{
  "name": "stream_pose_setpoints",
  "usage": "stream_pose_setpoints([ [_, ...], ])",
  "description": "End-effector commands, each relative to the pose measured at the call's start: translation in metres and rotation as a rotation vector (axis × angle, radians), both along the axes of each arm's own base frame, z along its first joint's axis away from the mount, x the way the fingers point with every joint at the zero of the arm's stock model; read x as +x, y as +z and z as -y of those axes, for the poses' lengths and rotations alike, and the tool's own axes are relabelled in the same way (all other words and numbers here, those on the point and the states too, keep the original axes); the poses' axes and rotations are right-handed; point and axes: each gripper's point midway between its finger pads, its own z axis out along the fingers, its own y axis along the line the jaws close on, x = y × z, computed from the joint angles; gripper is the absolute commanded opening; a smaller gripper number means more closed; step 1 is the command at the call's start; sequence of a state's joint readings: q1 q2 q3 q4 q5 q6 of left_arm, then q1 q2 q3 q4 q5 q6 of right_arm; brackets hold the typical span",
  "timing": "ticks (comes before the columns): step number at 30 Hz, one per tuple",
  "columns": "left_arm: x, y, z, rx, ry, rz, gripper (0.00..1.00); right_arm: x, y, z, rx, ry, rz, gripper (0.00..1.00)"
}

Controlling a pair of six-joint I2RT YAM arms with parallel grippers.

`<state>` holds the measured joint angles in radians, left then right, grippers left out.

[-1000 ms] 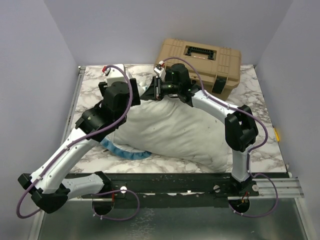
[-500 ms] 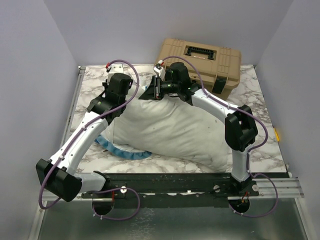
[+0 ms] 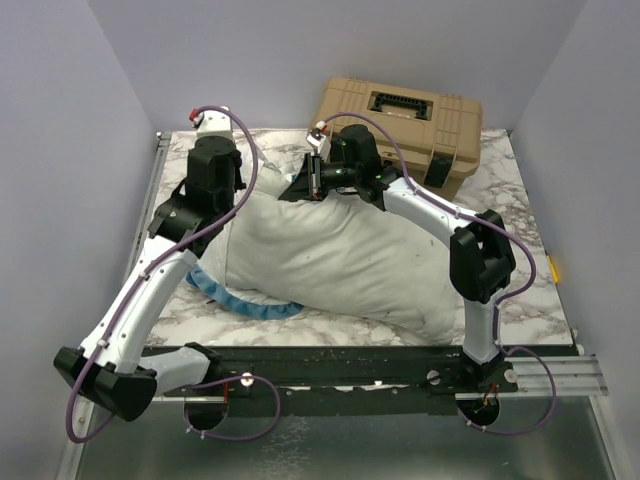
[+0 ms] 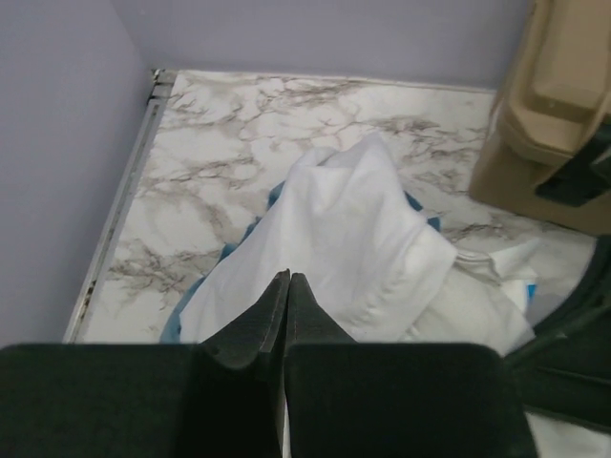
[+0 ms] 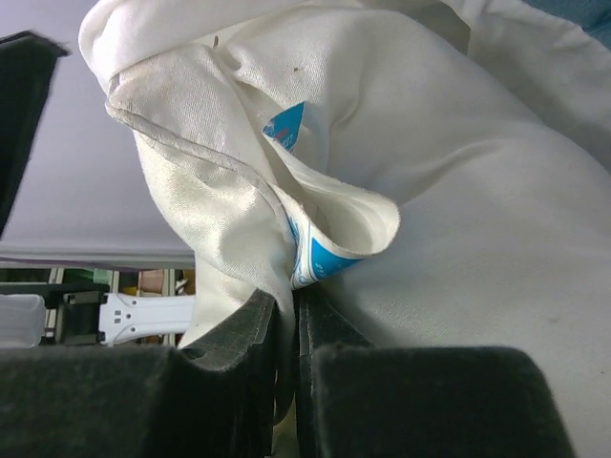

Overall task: Put the pillow into the pillowcase
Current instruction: Stuff the pillow into the pillowcase.

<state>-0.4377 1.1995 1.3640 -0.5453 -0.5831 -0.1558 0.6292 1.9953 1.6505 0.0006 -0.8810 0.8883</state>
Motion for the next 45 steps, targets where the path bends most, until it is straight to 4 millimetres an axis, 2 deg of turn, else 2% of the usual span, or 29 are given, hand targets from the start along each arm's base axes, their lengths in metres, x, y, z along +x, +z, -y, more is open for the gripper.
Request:
stream_pose_setpoints([
  [1,-0.009,0.032,0.03,-0.087,-0.204,0.075,0.0,-0.017,0.002,-0.001,-0.011,0.064,-0.029,0.12],
  [2,-0.01,0.029,0.033,-0.075,-0.234,0.064,0.08,-0.018,0.002,-0.001,-0.01,0.066,-0.031,0.12],
  [4,-0.01,0.017,0.038,-0.056,-0.265,0.03,0.54,-0.018,0.003,-0.001,-0.009,0.067,-0.034,0.12],
  [5,-0.008,0.009,0.04,-0.045,-0.276,0.007,0.67,-0.019,0.002,0.0,-0.008,0.069,-0.034,0.12],
  [9,-0.003,-0.012,0.056,-0.028,-0.357,-0.06,0.81,-0.02,0.001,0.0,-0.013,0.068,-0.039,0.12],
  [10,-0.001,-0.017,0.058,-0.022,-0.368,-0.074,0.93,-0.019,0.0,0.001,-0.013,0.067,-0.041,0.12],
  [13,0.005,-0.031,0.055,0.027,-0.356,-0.115,0.95,-0.019,-0.001,0.0,-0.015,0.067,-0.044,0.12],
  [15,0.008,-0.04,0.05,0.073,-0.34,-0.141,0.94,-0.018,-0.002,-0.001,-0.015,0.068,-0.047,0.12],
  [20,0.016,-0.066,0.024,0.236,-0.246,-0.238,0.82,-0.017,-0.003,-0.001,-0.018,0.068,-0.051,0.12],
  [23,0.018,-0.076,0.01,0.313,-0.19,-0.293,0.65,-0.016,-0.003,-0.002,-0.018,0.068,-0.052,0.12],
  [25,0.021,-0.075,0.004,0.341,-0.16,-0.299,0.57,-0.017,-0.002,-0.002,-0.017,0.071,-0.05,0.12],
  [30,0.027,-0.063,-0.023,0.397,-0.029,-0.3,0.51,-0.016,-0.002,-0.003,-0.017,0.074,-0.052,0.12],
  [32,0.03,-0.059,-0.03,0.395,0.002,-0.296,0.46,-0.016,-0.002,-0.003,-0.017,0.074,-0.054,0.12],
  [33,0.032,-0.057,-0.031,0.388,0.005,-0.292,0.4,-0.016,-0.002,-0.003,-0.017,0.075,-0.054,0.12],
  [35,0.033,-0.054,-0.029,0.372,-0.012,-0.283,0.2,-0.016,-0.002,-0.004,-0.017,0.076,-0.054,0.12],
  [36,0.033,-0.051,-0.027,0.361,-0.02,-0.274,0.14,-0.016,-0.002,-0.004,-0.017,0.077,-0.054,0.12],
  [42,0.028,-0.029,-0.005,0.239,-0.123,-0.206,0.0,-0.016,0.009,-0.003,-0.005,0.091,0.01,0.14],
  [43,0.026,-0.025,-0.003,0.219,-0.134,-0.193,0.0,-0.016,0.016,-0.002,0.001,0.092,0.048,0.18],
  [45,0.021,-0.018,0.001,0.174,-0.15,-0.169,0.0,-0.014,0.031,0.005,-0.011,0.066,0.16,0.37],
])
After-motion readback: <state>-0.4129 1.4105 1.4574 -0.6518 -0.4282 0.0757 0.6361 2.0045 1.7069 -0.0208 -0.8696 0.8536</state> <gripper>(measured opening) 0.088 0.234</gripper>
